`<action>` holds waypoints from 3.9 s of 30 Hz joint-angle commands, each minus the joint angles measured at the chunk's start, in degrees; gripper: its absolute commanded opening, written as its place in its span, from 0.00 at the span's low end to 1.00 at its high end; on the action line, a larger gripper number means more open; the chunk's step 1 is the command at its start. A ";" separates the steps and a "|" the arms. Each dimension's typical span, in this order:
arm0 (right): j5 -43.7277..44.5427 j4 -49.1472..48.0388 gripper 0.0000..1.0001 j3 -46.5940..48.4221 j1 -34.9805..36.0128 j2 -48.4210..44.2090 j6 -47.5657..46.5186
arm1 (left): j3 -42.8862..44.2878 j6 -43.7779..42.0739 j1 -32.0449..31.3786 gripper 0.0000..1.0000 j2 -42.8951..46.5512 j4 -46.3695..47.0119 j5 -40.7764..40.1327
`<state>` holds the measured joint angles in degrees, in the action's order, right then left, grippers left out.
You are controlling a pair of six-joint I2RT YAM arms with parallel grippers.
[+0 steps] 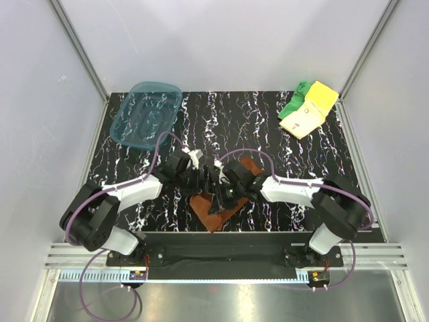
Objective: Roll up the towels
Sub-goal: Roll the towel
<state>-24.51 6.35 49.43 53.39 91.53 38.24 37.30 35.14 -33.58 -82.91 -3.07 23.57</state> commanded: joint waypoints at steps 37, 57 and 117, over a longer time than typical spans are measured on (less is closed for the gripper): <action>-23.12 -29.36 0.00 -6.62 -11.28 16.22 30.83 | -6.79 3.18 0.19 0.86 33.08 -9.42 -9.16; -26.47 -40.46 0.00 -11.37 -15.24 17.99 34.37 | -9.09 6.26 -5.00 0.83 12.45 15.89 -7.05; 60.16 15.09 0.77 17.90 26.68 9.45 -28.48 | -1.96 8.98 -4.04 0.80 -15.26 33.11 7.08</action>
<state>29.32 22.06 66.32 79.64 98.15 10.37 34.92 43.64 -38.15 -96.05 27.42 27.83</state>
